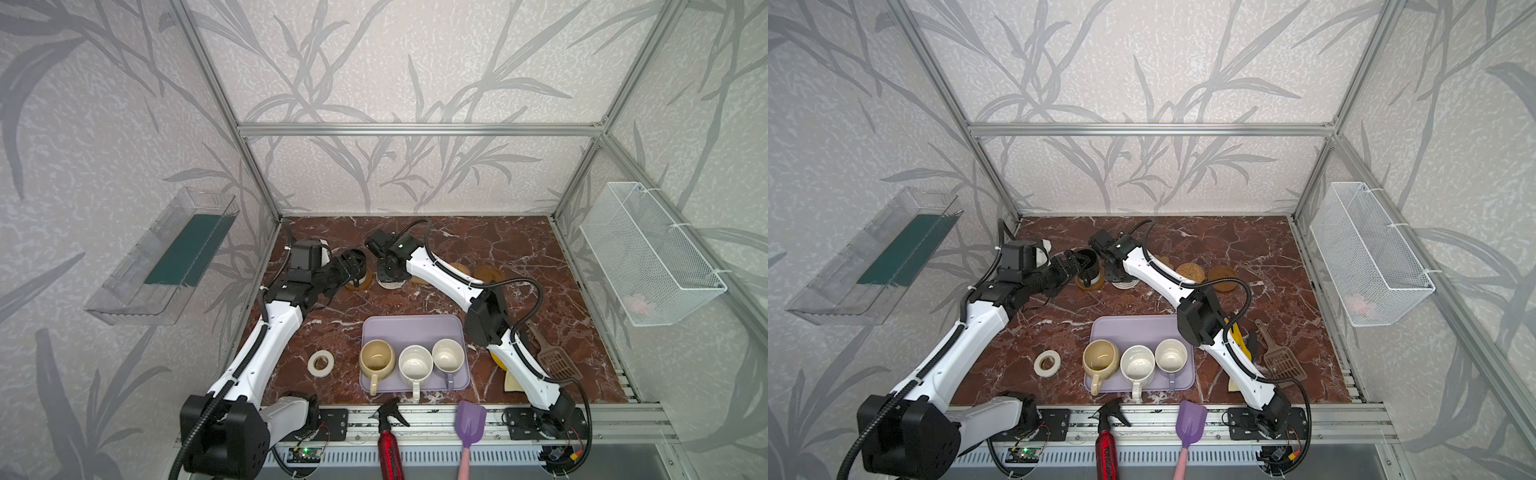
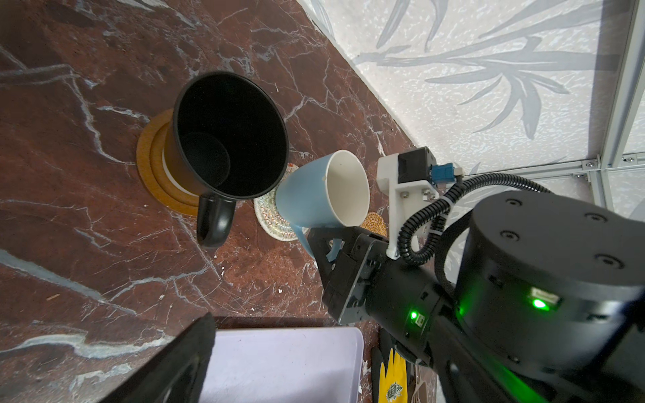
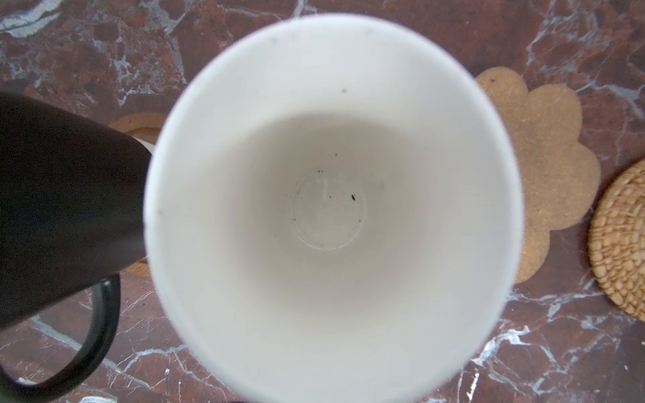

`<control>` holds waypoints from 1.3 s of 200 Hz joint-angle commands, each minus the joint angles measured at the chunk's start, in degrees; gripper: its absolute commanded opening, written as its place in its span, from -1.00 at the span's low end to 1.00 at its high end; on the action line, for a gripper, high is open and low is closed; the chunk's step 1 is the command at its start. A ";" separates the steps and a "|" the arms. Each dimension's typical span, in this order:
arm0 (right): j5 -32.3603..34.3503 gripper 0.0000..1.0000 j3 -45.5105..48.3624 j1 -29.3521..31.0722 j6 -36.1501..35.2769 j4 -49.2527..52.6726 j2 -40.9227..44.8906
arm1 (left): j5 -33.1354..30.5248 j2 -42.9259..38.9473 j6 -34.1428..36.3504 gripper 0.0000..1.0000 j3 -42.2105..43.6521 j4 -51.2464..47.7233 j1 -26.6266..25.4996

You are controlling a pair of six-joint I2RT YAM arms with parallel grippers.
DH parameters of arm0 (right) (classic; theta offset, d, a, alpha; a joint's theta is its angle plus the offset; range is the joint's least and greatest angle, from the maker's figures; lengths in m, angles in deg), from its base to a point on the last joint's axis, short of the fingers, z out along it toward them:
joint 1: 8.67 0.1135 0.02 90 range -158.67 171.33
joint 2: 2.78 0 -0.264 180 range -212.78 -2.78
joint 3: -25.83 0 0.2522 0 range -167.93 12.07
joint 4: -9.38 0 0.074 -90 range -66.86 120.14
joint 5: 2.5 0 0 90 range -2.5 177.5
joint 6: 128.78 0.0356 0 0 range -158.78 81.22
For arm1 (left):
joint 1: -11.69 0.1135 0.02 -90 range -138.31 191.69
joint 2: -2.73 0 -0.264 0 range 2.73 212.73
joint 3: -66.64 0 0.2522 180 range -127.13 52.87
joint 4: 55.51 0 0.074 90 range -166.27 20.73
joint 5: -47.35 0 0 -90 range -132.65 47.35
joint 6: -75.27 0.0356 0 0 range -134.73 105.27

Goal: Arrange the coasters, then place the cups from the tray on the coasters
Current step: 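Lower the light blue mug onto the multicoloured woven coaster beside the black mug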

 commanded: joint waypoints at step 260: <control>-2.04 0.14 16.24 0.25 -3.99 -6.71 12.80 | 2.71 -4.13 1.78 0.99 1.29 -6.07 0.17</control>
